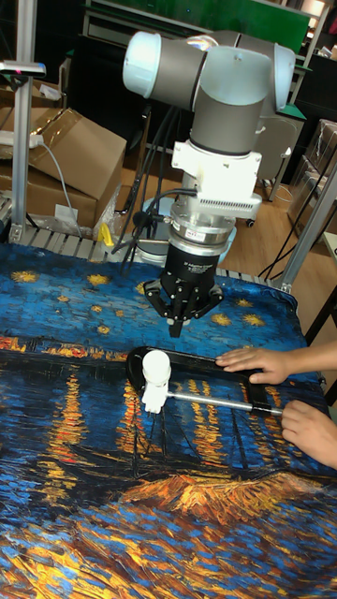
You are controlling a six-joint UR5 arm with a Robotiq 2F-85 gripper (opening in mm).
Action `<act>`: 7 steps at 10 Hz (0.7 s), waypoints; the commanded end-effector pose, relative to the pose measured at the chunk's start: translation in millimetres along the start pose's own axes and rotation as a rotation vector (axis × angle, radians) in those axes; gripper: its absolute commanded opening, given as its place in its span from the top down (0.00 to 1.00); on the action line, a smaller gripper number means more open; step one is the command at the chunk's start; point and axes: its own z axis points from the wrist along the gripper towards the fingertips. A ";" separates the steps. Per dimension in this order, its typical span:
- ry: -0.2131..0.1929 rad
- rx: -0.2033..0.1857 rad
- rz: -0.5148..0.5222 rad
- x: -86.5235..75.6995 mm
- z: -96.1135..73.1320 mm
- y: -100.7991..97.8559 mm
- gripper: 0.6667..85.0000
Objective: Install the light bulb by rotating it
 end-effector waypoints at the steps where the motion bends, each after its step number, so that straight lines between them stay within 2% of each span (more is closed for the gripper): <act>1: 0.000 -0.027 -0.091 1.5 17.1 -2.7 0.49; 4: 0.004 -0.045 -0.156 9.7 26.2 -11.7 0.33; 6: 0.012 -0.108 -0.192 10.8 27.5 -0.1 0.26; 7: 0.016 -0.117 -0.229 10.9 29.2 -2.4 0.22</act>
